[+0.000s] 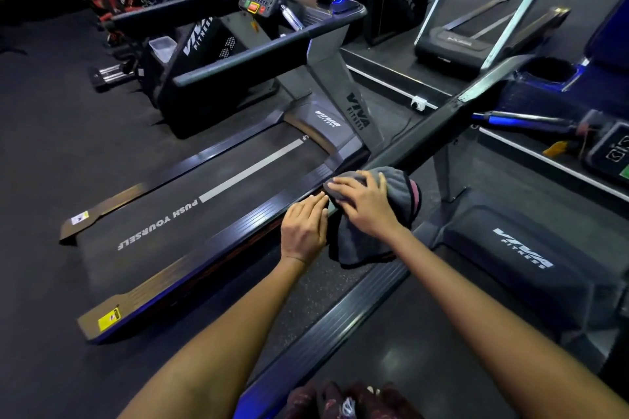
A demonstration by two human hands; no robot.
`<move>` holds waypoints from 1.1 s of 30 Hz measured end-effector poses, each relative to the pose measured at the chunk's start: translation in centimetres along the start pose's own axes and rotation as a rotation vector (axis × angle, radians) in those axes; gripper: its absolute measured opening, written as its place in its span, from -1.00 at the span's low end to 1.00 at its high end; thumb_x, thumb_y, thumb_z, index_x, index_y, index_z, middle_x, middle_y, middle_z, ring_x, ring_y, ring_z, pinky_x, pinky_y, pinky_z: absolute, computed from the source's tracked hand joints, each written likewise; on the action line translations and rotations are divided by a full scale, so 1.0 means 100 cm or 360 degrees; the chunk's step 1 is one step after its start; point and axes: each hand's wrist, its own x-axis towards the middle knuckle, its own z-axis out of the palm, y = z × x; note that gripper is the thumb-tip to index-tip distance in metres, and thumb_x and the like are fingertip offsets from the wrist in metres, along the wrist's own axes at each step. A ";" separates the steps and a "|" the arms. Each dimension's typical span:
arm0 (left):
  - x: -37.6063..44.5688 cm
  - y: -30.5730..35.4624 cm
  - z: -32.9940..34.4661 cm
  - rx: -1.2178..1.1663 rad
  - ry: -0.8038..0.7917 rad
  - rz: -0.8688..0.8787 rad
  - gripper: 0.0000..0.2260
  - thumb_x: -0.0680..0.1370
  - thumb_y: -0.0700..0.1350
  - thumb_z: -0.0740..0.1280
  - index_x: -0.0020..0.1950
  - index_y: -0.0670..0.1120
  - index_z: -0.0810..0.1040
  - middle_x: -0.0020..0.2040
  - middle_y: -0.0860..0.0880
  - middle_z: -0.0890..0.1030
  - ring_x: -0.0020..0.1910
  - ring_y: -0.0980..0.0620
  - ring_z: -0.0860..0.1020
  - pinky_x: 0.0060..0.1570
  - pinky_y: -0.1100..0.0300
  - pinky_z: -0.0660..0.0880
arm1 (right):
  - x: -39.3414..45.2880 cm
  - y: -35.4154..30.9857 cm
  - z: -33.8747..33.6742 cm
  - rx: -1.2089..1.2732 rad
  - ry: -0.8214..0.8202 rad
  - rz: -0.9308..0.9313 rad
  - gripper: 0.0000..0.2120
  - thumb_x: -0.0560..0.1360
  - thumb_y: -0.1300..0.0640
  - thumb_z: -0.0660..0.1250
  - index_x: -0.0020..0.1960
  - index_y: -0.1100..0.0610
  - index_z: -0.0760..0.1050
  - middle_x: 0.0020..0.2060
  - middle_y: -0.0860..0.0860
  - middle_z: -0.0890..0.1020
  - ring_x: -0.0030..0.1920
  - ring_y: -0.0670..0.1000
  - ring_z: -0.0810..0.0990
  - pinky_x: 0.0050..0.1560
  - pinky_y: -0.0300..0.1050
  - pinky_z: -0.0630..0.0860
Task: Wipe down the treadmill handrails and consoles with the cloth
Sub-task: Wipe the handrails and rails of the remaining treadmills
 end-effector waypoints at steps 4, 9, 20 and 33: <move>-0.001 -0.009 -0.001 0.0071 -0.0066 0.0295 -0.61 0.65 -0.05 0.04 0.19 -0.18 0.59 0.21 -0.10 0.60 0.17 -0.10 0.57 0.11 0.05 0.48 | -0.004 0.053 -0.013 -0.0002 -0.0057 -0.0056 -0.56 0.49 -0.09 0.13 0.36 -0.16 0.38 0.36 -0.21 0.40 0.37 0.10 0.29 0.35 0.28 0.14; -0.001 -0.009 -0.003 0.0070 -0.0114 0.0305 -0.59 0.66 -0.02 0.01 0.21 -0.19 0.58 0.23 -0.11 0.58 0.19 -0.12 0.56 0.13 0.05 0.49 | 0.029 0.028 -0.013 -0.0027 0.0049 0.0399 -0.71 0.56 0.04 0.19 0.26 -0.11 0.48 0.32 -0.21 0.43 0.31 0.11 0.27 0.34 0.21 0.17; 0.000 -0.007 -0.005 0.0038 -0.0111 0.0271 -0.57 0.67 -0.02 0.00 0.20 -0.20 0.59 0.20 -0.13 0.60 0.16 -0.13 0.58 0.11 0.03 0.53 | 0.008 0.053 -0.016 -0.0091 0.0048 0.0027 -0.65 0.53 0.00 0.18 0.29 -0.12 0.47 0.29 -0.18 0.49 0.22 0.13 0.39 0.19 0.15 0.28; 0.000 -0.007 -0.006 0.0022 -0.0155 0.0248 -0.57 0.66 -0.02 0.01 0.19 -0.21 0.59 0.17 -0.14 0.62 0.11 -0.11 0.60 0.14 0.07 0.42 | -0.005 0.042 -0.009 -0.0052 0.0105 0.0007 -0.63 0.53 -0.02 0.10 0.29 -0.10 0.47 0.29 -0.20 0.49 0.21 0.14 0.41 0.14 0.19 0.37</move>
